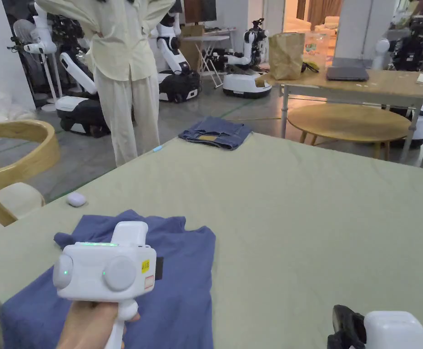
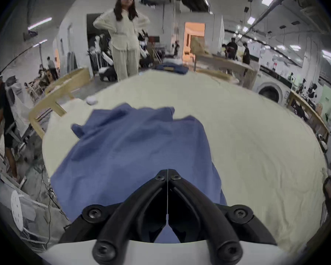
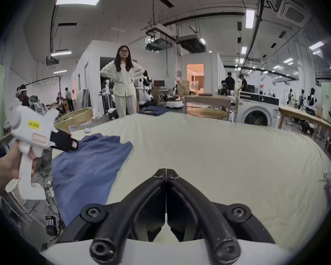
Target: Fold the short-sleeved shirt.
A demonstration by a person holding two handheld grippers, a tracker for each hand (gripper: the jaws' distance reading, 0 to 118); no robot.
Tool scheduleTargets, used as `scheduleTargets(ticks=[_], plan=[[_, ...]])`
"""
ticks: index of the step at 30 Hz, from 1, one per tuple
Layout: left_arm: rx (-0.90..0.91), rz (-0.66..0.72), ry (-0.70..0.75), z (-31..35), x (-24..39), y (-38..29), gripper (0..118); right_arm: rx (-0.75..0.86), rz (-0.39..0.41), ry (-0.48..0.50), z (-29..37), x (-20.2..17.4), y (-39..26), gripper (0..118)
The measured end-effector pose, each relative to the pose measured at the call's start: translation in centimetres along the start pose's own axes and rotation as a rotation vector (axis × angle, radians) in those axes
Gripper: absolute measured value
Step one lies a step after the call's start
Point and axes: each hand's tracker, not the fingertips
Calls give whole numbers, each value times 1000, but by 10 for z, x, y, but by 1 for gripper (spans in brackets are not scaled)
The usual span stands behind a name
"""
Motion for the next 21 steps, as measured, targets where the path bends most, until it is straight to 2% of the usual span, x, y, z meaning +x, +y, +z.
scheduleTargets(ticks=[1,2,3,4,5,6,13,14,16,17,18,19,20,21], plan=[[-22,4,-14,-7,2,0,0,-11,0,-2,-2,3,-4,0],[-41,14,-17,-15,3,1,9,-20,-2,-7,-3,5,-7,0],[-72,17,-25,-22,3,2,45,-27,-4,-10,-3,8,-11,0],[-113,8,-34,-31,4,2,86,-32,-9,-12,-4,11,-14,0],[-150,-10,-54,-39,5,-1,111,-41,-14,-19,-4,13,-16,0],[-187,-19,-59,-46,6,-3,112,-47,-19,-20,-4,15,-18,0],[-292,-53,-1,-86,13,-17,110,-80,-21,-37,9,24,-29,0],[-289,-80,55,-86,13,-21,94,-82,-22,-37,12,25,-29,0],[-264,-87,31,-76,15,-19,81,-84,-19,-43,19,27,-31,0],[-238,-110,44,-68,14,-17,48,-85,-19,-46,22,28,-31,0],[-219,-131,71,-64,13,-15,7,-84,-23,-48,24,30,-31,0],[-208,-105,102,-63,7,-15,3,-85,-30,-49,28,31,-31,0],[-264,-70,27,-62,2,-13,3,-82,-40,-49,32,33,-30,0],[-243,-61,41,-57,1,-11,3,-79,-46,-47,36,35,-29,0]])
